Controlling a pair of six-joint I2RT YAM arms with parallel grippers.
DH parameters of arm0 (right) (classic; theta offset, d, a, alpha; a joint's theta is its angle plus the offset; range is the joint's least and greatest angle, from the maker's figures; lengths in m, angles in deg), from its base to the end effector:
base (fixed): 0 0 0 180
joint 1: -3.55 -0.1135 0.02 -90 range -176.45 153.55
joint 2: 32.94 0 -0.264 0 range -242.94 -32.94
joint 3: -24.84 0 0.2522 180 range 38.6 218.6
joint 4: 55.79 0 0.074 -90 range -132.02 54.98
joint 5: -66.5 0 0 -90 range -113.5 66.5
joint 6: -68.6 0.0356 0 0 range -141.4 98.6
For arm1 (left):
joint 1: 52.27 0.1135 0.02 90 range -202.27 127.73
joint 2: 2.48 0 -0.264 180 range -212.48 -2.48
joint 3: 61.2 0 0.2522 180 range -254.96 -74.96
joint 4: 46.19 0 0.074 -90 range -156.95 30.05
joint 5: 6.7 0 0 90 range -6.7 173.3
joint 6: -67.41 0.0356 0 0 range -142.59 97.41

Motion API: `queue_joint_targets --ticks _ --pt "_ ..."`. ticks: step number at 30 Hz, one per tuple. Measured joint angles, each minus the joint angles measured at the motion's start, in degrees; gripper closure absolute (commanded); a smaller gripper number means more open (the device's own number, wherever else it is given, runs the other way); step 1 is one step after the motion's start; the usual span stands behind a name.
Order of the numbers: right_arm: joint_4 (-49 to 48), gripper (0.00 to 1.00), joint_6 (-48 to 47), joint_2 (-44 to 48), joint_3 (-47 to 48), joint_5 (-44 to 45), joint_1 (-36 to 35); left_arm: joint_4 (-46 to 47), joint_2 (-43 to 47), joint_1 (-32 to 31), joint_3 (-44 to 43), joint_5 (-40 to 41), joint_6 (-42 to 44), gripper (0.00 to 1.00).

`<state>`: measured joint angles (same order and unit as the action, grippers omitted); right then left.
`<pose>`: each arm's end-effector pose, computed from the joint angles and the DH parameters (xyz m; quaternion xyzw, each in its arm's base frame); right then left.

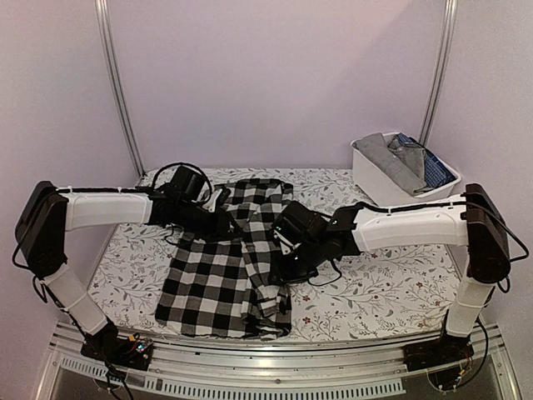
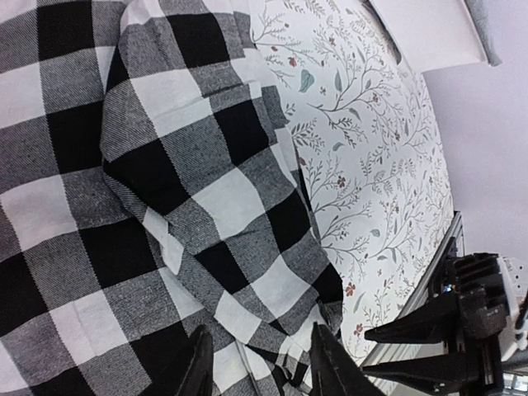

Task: Fold and stack the long sleeve shirts
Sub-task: Adjust the sleeve at the center of the board.

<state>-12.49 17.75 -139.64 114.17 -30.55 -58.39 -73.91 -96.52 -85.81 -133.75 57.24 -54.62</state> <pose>0.1797 0.3463 0.1958 -0.2060 0.9435 0.2329 0.1146 0.2768 -0.2023 0.2042 0.0906 0.9121 -0.3615 0.1710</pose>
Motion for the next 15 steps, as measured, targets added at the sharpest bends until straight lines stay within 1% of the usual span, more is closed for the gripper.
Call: queue_joint_targets --ticks 3,7,11,15 --pt "-0.85 0.85 0.22 3.28 -2.23 1.14 0.0 -0.17 -0.42 -0.02 -0.79 0.2 -0.15 0.6" --pt "-1.27 0.9 -0.2 3.04 -4.07 1.79 -0.33 -0.42 -0.9 -0.04 -1.36 0.85 -0.31 0.6" --pt "-2.23 0.9 -0.85 -0.44 -4.07 1.79 -1.4 -0.61 -1.4 -0.07 -1.46 1.2 -0.59 0.6" --pt "-3.54 0.83 -1.31 -5.01 -4.07 0.9 -2.58 -0.94 -2.12 -0.07 -1.84 1.29 -0.63 0.6"
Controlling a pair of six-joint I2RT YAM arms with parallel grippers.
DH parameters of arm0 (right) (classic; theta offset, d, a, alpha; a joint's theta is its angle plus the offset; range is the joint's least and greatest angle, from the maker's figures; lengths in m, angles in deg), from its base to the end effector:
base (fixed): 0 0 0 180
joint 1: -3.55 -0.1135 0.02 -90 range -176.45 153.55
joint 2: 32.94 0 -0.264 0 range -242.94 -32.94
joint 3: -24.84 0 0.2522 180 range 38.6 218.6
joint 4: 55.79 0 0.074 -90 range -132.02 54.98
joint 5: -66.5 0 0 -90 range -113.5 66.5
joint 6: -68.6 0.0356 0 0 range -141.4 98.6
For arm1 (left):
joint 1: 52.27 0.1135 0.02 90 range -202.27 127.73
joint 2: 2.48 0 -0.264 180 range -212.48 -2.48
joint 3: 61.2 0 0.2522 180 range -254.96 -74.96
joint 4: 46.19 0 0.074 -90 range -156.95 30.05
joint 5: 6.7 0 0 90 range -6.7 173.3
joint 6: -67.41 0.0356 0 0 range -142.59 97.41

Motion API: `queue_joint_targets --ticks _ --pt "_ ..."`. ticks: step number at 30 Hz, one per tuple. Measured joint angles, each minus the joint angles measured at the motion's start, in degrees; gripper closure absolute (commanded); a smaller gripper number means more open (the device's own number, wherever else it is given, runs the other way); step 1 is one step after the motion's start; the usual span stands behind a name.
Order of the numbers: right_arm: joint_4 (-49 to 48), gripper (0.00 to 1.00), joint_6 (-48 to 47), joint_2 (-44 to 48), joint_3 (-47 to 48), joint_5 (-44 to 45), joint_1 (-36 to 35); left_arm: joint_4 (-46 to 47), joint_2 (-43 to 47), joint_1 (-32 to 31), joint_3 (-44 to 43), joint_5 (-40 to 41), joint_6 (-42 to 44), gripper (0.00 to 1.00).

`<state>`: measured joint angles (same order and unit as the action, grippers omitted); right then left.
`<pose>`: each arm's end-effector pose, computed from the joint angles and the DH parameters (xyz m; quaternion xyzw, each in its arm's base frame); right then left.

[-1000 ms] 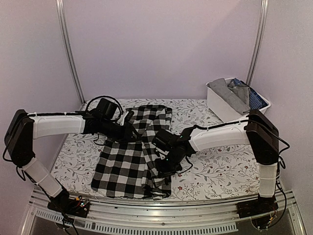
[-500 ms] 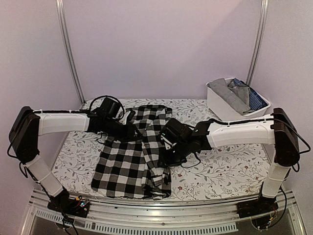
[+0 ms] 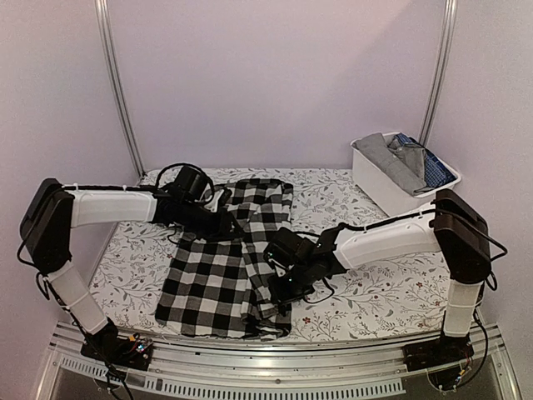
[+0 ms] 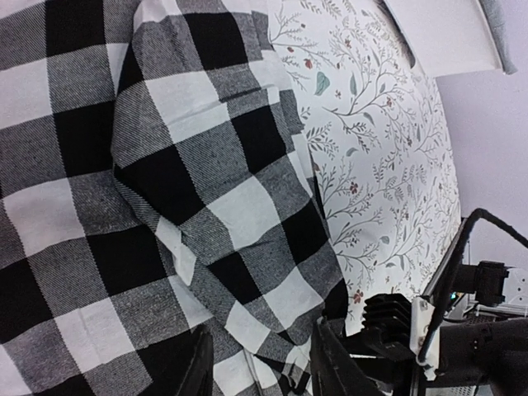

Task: Fold and stack the long sleeve shirts
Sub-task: Adjust the sleeve at the center of the board, then smooth out the sleeve at the center of the board.

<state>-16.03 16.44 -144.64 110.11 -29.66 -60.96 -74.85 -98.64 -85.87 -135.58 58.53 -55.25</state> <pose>0.1634 0.3515 0.1465 -0.2361 0.9482 0.1934 0.0882 0.2835 -0.2062 0.2004 0.0801 0.9185 -0.3497 0.1665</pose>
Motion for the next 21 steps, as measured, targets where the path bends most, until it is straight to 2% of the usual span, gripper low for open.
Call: queue_joint_targets --ticks 4,7,13,18,21 --pt "-1.25 0.79 -0.31 -0.24 0.09 -0.11 -0.02 0.11 -1.57 0.0 -1.27 -0.2 -0.07 0.62" --pt "-1.16 0.71 -0.35 0.22 0.09 0.02 -0.04 0.72 -4.33 0.0 -3.82 -0.57 -0.31 0.64" --pt "-0.35 0.59 -0.37 4.96 0.09 1.25 1.79 2.27 -14.03 0.31 -12.41 0.98 -0.07 0.68" --pt "-2.67 0.59 -1.27 8.0 2.38 1.36 8.41 2.62 -23.23 1.53 -17.99 2.21 0.46 0.7" --pt "-6.03 0.64 -1.86 8.0 3.72 0.39 12.63 2.71 -28.61 2.67 -21.27 1.46 1.14 0.7"
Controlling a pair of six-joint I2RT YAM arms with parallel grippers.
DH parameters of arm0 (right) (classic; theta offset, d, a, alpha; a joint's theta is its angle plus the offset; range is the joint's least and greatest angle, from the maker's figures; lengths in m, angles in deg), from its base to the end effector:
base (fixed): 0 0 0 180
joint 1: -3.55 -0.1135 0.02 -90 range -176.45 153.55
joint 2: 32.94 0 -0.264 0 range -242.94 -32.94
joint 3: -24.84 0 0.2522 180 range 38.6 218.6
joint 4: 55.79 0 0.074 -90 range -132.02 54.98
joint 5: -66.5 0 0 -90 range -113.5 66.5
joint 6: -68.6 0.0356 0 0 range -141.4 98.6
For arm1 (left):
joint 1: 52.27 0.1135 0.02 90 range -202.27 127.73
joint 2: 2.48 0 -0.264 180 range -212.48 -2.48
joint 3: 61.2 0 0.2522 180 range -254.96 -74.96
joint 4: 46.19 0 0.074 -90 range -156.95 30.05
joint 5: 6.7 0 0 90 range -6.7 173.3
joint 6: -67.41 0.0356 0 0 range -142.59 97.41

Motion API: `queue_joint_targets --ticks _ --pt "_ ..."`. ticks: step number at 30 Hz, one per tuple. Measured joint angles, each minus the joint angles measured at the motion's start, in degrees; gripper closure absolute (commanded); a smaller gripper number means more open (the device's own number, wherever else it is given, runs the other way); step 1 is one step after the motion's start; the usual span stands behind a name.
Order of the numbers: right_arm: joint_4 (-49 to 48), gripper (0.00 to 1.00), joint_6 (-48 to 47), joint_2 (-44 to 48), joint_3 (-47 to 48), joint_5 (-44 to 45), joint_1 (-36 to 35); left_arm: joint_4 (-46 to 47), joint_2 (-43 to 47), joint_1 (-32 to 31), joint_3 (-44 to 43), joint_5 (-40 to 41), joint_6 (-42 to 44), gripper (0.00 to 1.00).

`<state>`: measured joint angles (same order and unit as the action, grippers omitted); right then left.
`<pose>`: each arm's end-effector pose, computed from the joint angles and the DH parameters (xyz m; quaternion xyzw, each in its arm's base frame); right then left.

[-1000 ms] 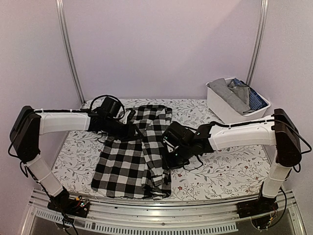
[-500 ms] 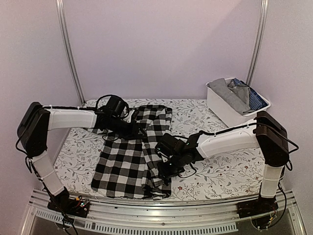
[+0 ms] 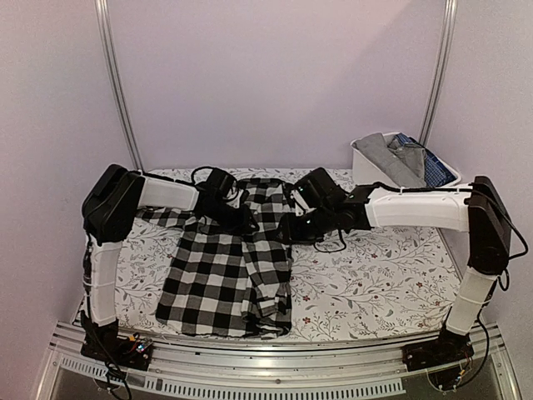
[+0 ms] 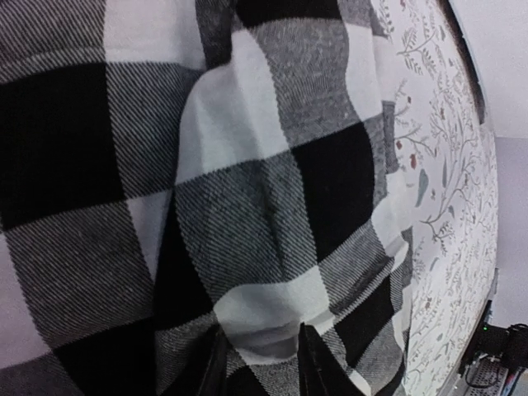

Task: Fold and stack the long sleeve shirts
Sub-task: Smooth out the sleeve at the center of the board.

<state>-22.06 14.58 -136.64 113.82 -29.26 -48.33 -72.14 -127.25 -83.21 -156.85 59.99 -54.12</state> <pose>0.2435 0.3161 0.2240 -0.1468 0.9224 0.2796 0.2225 0.3804 -0.2445 0.1202 0.0558 0.9345 -0.3172 0.1514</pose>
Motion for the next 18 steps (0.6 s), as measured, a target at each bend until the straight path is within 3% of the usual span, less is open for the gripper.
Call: queue_joint_targets --ticks 5,8,18 --pt "-5.31 0.79 -1.62 -3.74 5.79 -5.51 7.3 -0.52 -1.62 1.01 -3.19 0.35 0.5 0.69" --pt "-10.1 0.9 -2.14 -10.99 14.27 -10.84 12.13 -0.79 -1.62 1.01 -3.32 0.44 0.66 0.7" --pt "-15.37 0.98 0.57 -38.03 39.43 -21.97 18.97 -2.51 -1.46 1.03 -3.85 0.55 1.75 0.7"
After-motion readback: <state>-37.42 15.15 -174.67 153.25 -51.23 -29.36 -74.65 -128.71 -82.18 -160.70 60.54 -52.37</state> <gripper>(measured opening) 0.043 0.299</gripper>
